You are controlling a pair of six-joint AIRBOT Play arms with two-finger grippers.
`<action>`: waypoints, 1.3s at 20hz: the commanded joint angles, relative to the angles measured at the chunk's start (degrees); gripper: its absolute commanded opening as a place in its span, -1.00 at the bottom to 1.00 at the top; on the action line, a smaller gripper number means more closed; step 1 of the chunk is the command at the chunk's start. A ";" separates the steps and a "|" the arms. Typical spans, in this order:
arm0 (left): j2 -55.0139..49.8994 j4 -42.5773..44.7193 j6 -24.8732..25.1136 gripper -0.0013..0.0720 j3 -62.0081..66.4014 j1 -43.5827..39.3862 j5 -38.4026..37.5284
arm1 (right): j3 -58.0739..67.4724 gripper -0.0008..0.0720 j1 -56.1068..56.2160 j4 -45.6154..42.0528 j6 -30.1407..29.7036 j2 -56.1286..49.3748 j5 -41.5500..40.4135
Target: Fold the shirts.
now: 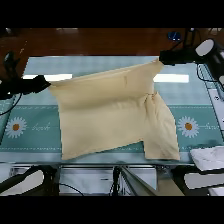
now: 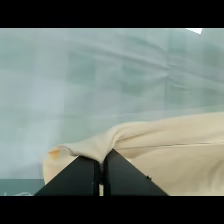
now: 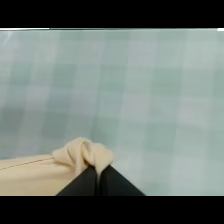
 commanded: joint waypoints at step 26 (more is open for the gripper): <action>23.28 12.57 -3.72 0.72 -31.08 19.96 -46.40 | -9.51 0.37 -21.49 -7.37 -4.72 11.76 30.47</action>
